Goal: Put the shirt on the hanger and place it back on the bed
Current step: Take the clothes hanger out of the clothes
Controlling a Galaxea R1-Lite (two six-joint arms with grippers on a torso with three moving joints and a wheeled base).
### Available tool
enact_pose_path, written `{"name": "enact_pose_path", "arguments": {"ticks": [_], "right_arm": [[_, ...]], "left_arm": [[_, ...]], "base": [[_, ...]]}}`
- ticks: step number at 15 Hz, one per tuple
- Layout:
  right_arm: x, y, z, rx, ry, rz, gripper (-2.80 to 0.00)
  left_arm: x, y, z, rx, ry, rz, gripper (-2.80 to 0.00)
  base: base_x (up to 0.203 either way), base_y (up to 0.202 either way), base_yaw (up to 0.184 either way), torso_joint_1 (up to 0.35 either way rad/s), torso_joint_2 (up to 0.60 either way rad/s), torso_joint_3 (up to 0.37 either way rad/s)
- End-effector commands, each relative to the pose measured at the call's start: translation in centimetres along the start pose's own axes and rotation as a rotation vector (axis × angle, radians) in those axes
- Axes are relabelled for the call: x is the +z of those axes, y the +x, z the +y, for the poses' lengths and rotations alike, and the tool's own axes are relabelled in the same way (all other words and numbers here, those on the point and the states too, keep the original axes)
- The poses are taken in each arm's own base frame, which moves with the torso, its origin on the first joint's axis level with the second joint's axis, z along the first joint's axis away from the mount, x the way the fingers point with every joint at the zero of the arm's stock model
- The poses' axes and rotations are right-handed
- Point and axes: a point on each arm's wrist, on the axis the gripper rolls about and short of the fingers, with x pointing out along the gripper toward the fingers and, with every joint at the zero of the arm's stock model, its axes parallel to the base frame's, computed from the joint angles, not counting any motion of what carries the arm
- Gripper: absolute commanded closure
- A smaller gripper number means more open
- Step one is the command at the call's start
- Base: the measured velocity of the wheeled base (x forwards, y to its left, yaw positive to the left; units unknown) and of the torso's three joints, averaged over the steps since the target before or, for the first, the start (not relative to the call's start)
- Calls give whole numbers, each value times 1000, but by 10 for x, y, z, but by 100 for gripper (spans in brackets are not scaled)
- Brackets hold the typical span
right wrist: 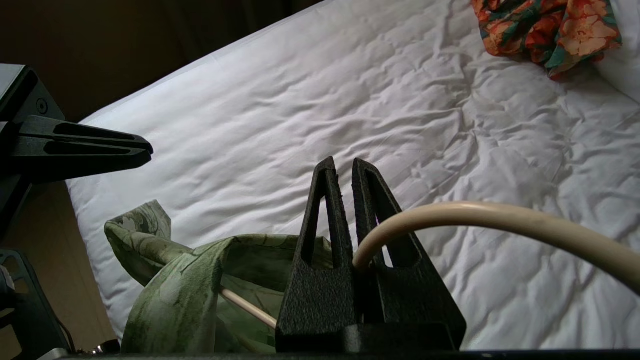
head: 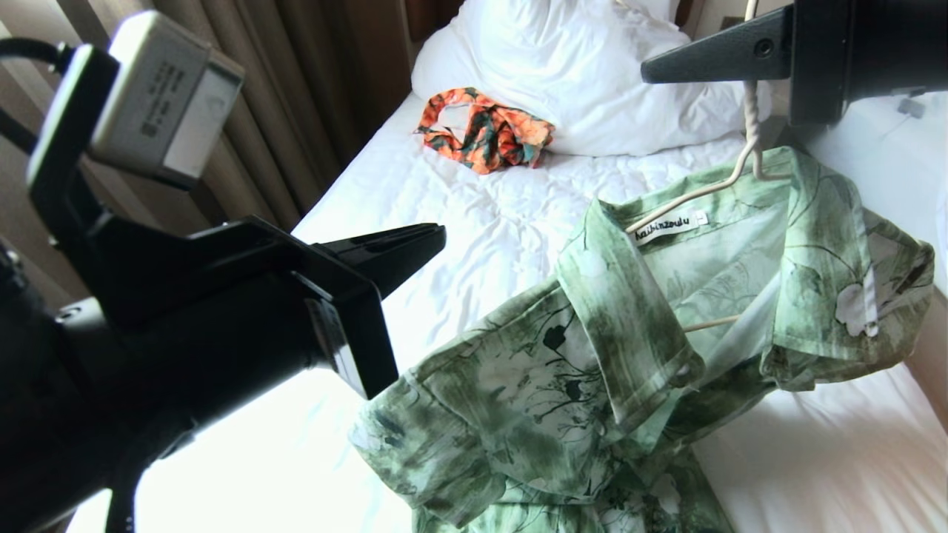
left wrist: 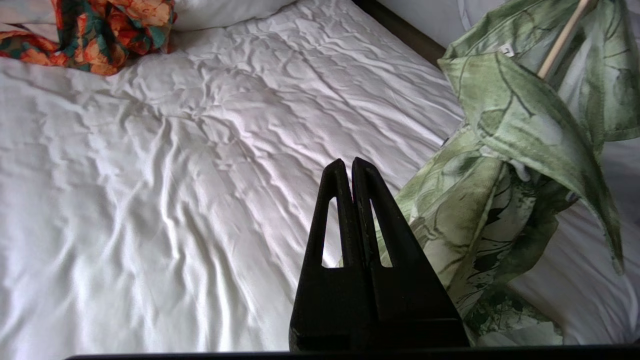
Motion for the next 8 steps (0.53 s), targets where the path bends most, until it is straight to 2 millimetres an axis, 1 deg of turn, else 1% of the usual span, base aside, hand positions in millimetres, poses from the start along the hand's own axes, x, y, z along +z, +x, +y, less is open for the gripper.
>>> {"name": "enact_pose_path", "arguments": {"ticks": [1,2,5,6,8], "right_arm": [[0,-1,-2,-7,-2,0,0],[2,-2,-2,-11,-3,-16,0],[7,-7,-3,-17,-4,-58,0],[7,-7,-3,-17,-4,-60,0],[6,-8,-3,-16,-4,-58,0]], "left_arm": [[-3,-5,11,48,2,2,0],[-5,-7,16,71,3,6,0],[-5,-20,29,123,-2,-11,0],[-6,-23,32,136,-2,-10,0],[-9,-26,34,141,-7,-1,0]], "base": [[0,0,0,0,0,0],[0,0,0,0,0,0],[0,0,0,0,0,0],[0,0,0,28,-177,-149],[0,0,0,68,-345,-275]]}}
